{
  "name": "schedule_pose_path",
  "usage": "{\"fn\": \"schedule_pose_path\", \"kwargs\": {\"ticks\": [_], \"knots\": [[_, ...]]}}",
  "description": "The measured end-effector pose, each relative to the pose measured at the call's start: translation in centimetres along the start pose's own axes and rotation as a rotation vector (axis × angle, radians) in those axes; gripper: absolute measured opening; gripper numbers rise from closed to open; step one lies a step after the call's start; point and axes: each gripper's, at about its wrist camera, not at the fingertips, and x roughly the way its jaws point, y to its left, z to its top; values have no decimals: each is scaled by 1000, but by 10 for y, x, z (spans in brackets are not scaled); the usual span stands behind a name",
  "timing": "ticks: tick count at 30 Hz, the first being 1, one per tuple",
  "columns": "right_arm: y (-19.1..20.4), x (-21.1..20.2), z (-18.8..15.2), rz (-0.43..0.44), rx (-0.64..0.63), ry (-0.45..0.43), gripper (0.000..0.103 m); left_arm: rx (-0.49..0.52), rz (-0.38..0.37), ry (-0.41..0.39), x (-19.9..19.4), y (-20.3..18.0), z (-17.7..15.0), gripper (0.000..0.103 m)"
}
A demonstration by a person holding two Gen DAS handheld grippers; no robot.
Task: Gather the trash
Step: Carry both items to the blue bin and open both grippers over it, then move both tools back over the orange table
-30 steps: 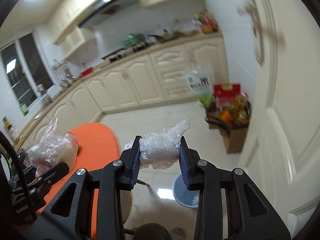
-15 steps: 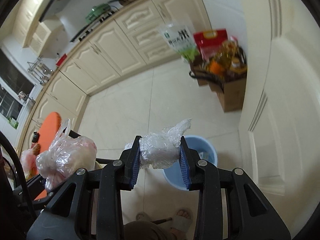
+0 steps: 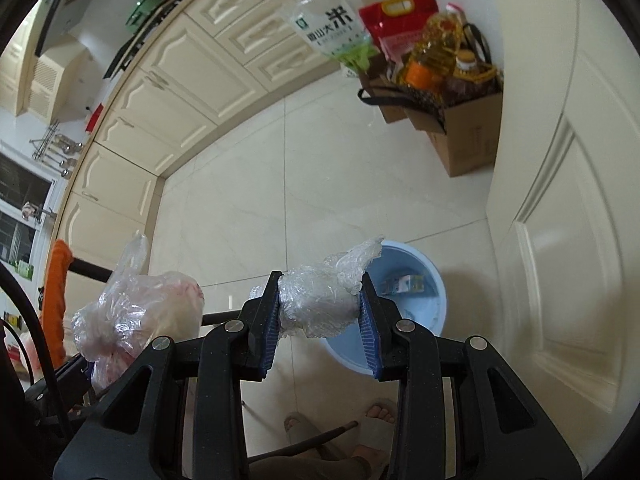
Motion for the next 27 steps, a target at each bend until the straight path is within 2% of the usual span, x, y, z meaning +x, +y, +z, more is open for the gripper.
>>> {"fn": "schedule_pose_path", "kwargs": {"ticks": [4,5,8,10,11,14,20,27], "knots": [[-8,11,2,0,28,17,46,1,30,0,11,-7,11,82],[-10,13,2,-2,39,13,51,4,41,-5,14,-8,14,85],[-15,13,3,6,55,12,60,14,69,-24,11,-12,12,87],[-18,10,3,8,70,2,75,15,78,-35,8,-14,9,88],[-18,7,3,5,75,-7,87,15,82,-41,5,-16,7,88],[-18,2,1,2,81,-11,103,26,92,-72,-5,-23,-1,88],[-9,-21,-3,-37,72,-25,103,37,80,-156,-52,-29,-28,89],[33,-90,-21,-50,-7,-133,103,34,55,-295,-121,-14,-74,90]]}}
